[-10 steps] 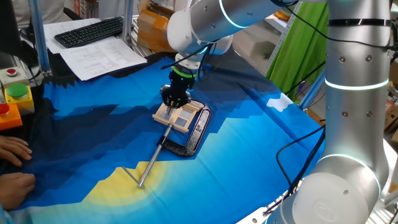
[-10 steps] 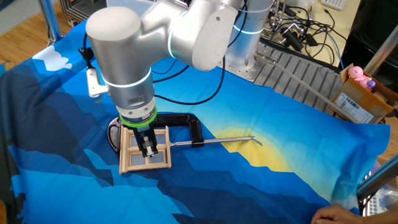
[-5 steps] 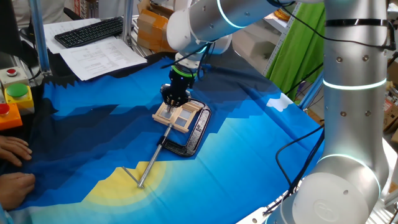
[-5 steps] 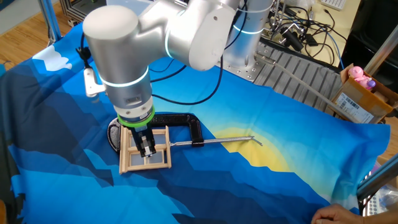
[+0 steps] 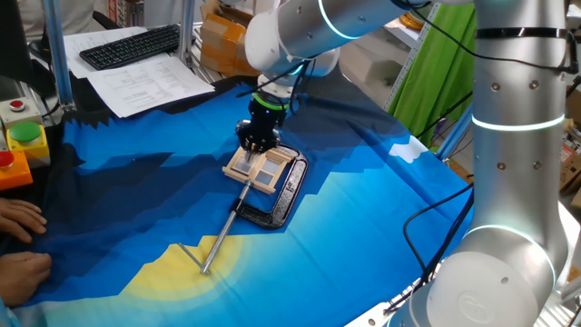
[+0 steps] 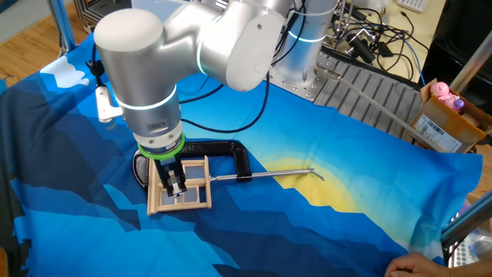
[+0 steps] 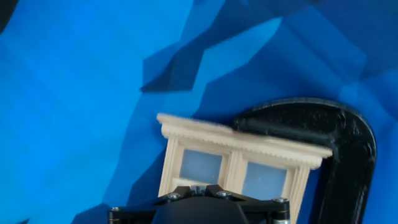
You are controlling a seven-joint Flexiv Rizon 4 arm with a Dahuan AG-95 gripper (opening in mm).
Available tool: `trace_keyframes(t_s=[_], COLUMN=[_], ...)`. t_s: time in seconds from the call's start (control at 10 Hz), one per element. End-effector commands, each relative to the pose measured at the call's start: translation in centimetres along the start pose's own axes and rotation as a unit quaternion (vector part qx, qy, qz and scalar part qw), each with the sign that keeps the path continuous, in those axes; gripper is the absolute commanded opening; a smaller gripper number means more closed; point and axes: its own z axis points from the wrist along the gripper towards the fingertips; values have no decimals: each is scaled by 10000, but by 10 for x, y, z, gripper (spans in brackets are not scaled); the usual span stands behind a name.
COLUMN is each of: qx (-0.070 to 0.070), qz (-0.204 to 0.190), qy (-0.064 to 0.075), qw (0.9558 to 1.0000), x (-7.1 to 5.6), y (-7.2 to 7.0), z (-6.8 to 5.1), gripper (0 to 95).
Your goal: Open a sliding window
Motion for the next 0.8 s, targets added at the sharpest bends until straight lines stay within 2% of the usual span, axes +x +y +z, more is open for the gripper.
trace_keyframes(t_s=[0.1, 0.2, 0.8], qx=[-22, -84, -67], qz=[-11, 72, 172], qy=[57, 91, 130], qw=[10000, 9999, 9997], x=[-1, -2, 2], y=[-1, -1, -2], z=[-4, -5, -3], gripper=[0, 0, 0])
